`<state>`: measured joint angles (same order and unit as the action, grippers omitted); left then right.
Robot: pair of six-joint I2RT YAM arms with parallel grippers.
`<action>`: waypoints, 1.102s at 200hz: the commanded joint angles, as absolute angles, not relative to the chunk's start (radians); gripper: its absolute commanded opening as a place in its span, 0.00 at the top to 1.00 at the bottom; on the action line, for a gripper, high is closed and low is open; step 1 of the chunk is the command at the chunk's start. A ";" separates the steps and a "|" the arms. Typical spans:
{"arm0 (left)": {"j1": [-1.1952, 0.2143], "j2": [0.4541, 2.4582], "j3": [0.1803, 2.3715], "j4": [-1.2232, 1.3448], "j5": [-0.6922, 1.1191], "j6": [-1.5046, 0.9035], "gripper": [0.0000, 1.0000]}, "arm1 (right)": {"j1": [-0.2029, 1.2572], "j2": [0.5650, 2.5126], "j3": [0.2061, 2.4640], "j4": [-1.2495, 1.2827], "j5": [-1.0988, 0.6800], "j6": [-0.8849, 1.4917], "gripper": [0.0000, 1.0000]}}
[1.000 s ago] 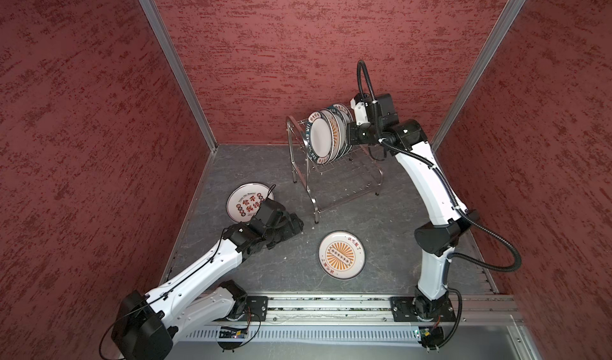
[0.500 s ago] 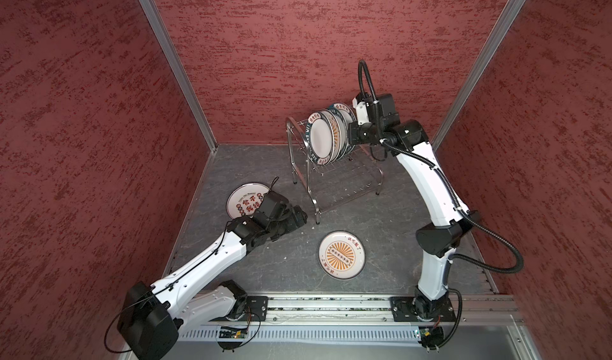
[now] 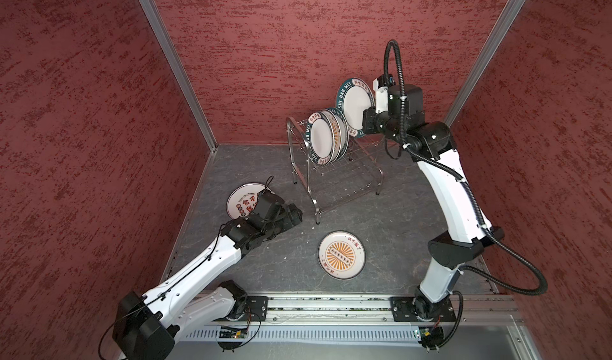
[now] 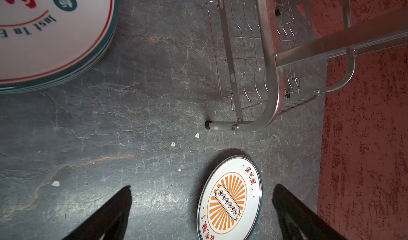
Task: Unload the plates from the dish rack
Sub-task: Pick up the plate from the dish rack, then place the plate on the plate.
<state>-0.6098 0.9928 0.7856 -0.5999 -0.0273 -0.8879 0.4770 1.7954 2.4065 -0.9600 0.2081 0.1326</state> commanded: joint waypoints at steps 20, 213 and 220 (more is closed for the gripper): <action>-0.597 0.964 0.794 -0.582 0.019 -0.817 0.00 | 0.484 1.675 2.350 -0.847 0.405 0.066 0.94; -0.709 1.142 0.815 -0.392 0.146 -0.809 0.01 | 0.475 0.761 1.146 -0.936 0.004 0.715 0.94; -0.717 1.149 0.815 -0.384 0.150 -0.808 0.01 | 0.476 0.746 1.112 -0.915 -0.045 0.722 0.94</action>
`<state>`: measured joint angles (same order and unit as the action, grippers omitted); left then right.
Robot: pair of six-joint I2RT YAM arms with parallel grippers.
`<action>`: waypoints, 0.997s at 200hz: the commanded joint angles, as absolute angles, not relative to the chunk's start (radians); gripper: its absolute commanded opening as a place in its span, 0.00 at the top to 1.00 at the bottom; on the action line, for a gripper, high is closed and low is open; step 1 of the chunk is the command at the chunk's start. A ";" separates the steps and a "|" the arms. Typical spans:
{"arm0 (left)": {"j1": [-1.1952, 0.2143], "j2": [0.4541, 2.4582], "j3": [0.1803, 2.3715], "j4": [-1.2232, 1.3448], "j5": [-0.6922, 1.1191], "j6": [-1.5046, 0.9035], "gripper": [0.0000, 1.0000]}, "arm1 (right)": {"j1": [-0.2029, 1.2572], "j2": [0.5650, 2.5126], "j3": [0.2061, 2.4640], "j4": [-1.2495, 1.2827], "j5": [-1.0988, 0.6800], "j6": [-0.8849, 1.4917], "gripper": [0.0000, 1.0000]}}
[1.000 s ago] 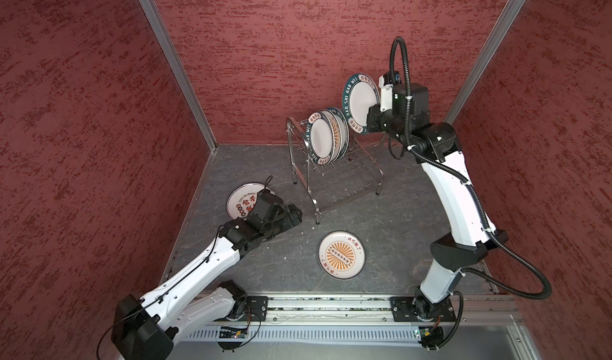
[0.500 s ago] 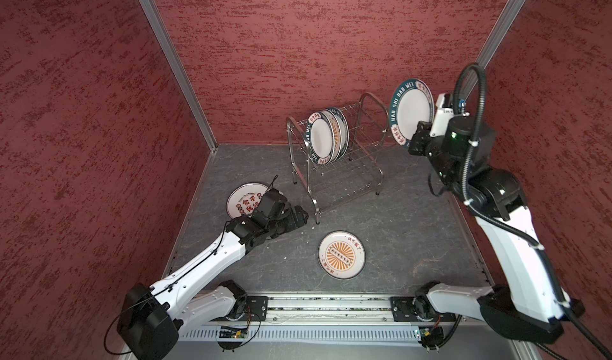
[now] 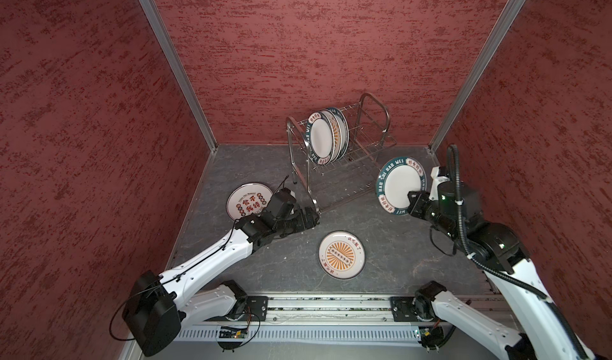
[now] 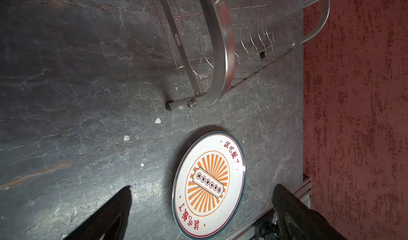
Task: Unload the plates from the dish rack
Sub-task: Place the plate on the plate.
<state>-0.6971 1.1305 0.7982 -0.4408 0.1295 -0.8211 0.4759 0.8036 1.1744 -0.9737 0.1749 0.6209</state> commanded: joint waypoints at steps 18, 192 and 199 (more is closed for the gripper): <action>-0.738 1.164 0.815 -0.362 0.157 -0.812 0.00 | 0.476 0.735 1.030 -0.854 -0.171 0.740 0.94; -0.780 1.184 0.677 0.001 0.316 -0.900 0.41 | 0.474 0.861 0.589 -0.119 -0.712 0.963 0.92; -0.778 1.190 0.674 0.014 0.325 -0.903 0.45 | 0.474 0.866 0.581 -0.102 -0.720 0.969 0.92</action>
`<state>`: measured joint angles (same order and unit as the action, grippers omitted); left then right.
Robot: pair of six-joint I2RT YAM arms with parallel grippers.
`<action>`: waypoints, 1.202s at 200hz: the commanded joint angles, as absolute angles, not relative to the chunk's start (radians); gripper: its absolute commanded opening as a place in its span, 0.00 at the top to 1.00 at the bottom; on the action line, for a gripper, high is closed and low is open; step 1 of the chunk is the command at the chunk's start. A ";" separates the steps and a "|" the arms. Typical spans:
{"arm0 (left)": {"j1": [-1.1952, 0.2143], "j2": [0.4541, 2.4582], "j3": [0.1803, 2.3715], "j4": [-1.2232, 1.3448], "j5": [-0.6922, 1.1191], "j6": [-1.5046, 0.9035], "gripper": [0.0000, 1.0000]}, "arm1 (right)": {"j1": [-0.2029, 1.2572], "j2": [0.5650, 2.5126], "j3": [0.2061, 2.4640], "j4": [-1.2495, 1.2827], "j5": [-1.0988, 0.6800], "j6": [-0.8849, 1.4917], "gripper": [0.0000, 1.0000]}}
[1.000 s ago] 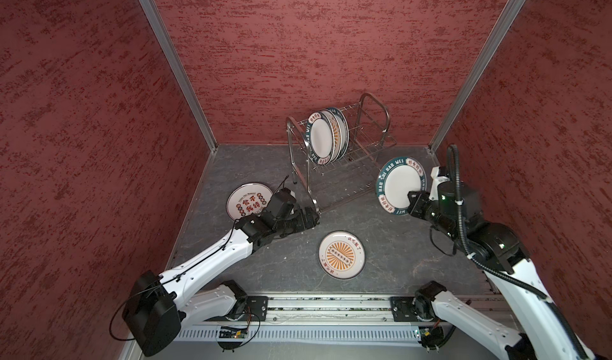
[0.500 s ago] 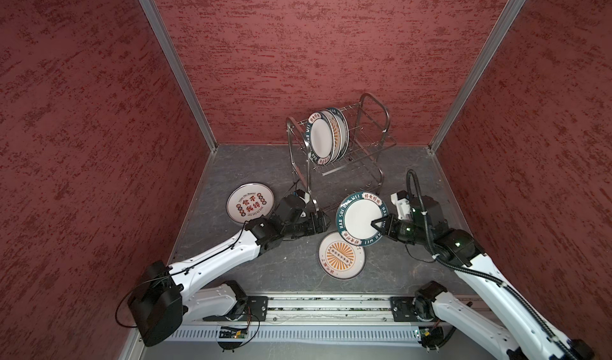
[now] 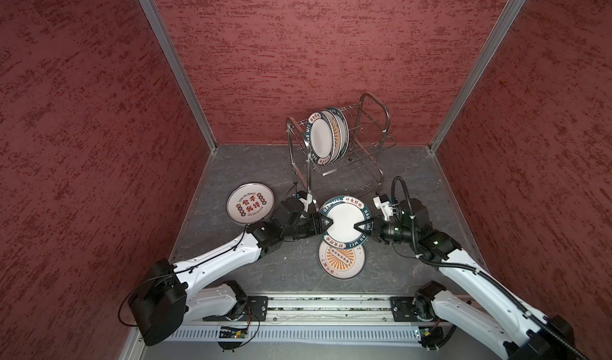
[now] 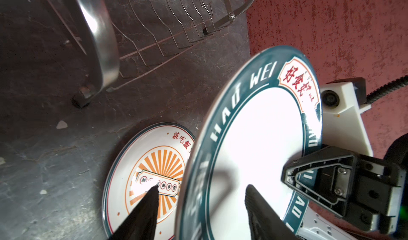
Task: Unload the plates from the dish rack
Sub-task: Place the plate on the plate.
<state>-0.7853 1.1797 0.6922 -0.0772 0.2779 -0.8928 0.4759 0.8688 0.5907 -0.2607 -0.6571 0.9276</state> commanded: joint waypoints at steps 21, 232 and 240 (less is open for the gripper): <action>-0.777 1.202 0.670 0.033 0.342 -0.912 0.56 | 0.474 0.882 0.565 -0.075 -0.731 0.974 0.92; -0.838 1.115 0.594 -0.264 0.401 -0.936 1.00 | 0.403 0.926 0.854 -0.793 -0.217 0.671 0.33; -0.851 1.124 0.594 -0.267 0.392 -0.934 1.00 | 0.402 0.935 0.888 -0.833 -0.166 0.654 0.33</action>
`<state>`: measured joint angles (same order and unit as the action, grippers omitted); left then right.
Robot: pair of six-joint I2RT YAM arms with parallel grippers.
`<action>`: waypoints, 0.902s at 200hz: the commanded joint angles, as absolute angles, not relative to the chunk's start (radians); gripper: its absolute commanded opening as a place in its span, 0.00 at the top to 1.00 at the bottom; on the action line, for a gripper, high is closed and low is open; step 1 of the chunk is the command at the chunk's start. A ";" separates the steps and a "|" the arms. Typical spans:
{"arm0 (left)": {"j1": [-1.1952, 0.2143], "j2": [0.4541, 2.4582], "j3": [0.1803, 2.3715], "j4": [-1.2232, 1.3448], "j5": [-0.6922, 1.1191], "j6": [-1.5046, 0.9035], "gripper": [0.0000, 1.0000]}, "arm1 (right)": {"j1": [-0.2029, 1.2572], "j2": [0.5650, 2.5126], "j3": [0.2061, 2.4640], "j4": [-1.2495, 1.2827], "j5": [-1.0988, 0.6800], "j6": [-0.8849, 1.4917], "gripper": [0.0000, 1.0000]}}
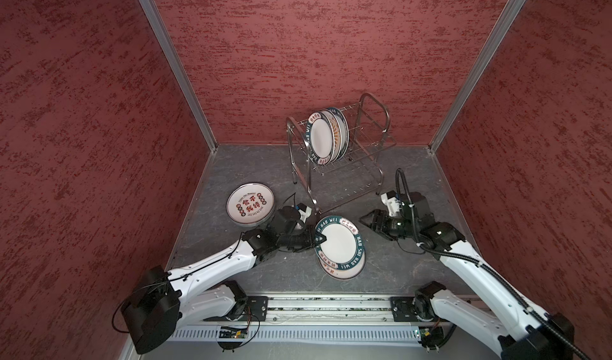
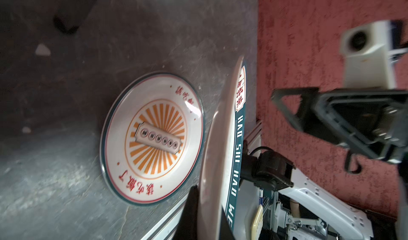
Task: Unload the plates from the dish rack
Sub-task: Place the plate on the plate.
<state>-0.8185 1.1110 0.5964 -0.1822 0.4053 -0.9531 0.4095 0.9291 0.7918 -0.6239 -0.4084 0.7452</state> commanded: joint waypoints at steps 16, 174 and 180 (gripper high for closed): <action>-0.863 1.149 0.592 -0.258 0.378 -0.936 1.00 | 0.397 0.954 0.949 -0.874 -0.112 0.628 0.33; -0.921 1.407 0.725 -0.303 0.309 -0.934 0.82 | 0.389 1.328 1.744 -0.839 -0.106 0.382 0.31; -0.923 1.411 0.728 -0.311 0.304 -0.936 0.80 | 0.390 1.349 1.771 -0.837 -0.114 0.378 0.31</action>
